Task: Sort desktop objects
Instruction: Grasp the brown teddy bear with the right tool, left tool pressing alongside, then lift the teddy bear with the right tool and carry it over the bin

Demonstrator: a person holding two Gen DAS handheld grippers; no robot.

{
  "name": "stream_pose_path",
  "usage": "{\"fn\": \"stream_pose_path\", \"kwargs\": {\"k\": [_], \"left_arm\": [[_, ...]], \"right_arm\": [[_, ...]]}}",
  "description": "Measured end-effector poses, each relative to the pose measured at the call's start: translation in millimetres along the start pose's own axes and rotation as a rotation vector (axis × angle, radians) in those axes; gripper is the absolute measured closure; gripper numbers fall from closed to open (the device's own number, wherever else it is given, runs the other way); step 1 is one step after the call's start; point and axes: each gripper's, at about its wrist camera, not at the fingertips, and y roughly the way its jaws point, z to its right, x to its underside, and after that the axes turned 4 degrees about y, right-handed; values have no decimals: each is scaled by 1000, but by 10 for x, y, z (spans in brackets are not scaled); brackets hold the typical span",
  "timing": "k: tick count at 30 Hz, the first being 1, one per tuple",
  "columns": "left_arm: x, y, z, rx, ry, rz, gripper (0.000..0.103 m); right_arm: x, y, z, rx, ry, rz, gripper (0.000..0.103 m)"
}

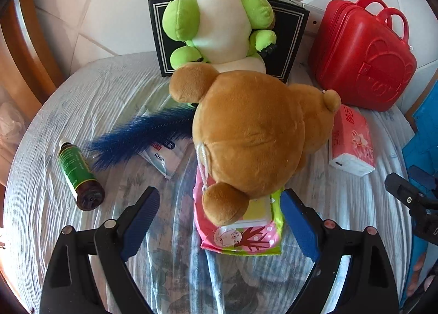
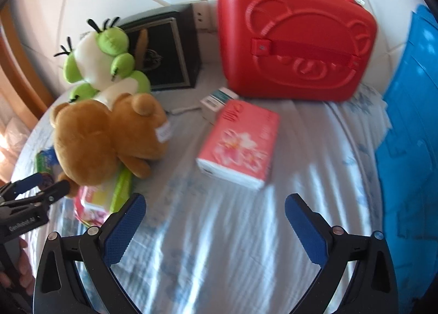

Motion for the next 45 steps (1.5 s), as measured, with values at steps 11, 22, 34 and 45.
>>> {"fn": "stream_pose_path", "kwargs": {"k": [11,22,34,45], "left_arm": [[-132,401,-6,-98,56,14,13],[-247,788,74,12,137,1,13],[-357,865,91,6,150,83,20],[-319,198,199,0,176,170,21]], "right_arm": [[-242,635,-330,-122,-42,-81,0],[-442,1173,-626,-215,-132,-93,0],[-552,1202,-750,-319,-237,10,26],[-502,541,-804,-332,-217,81,35]]}}
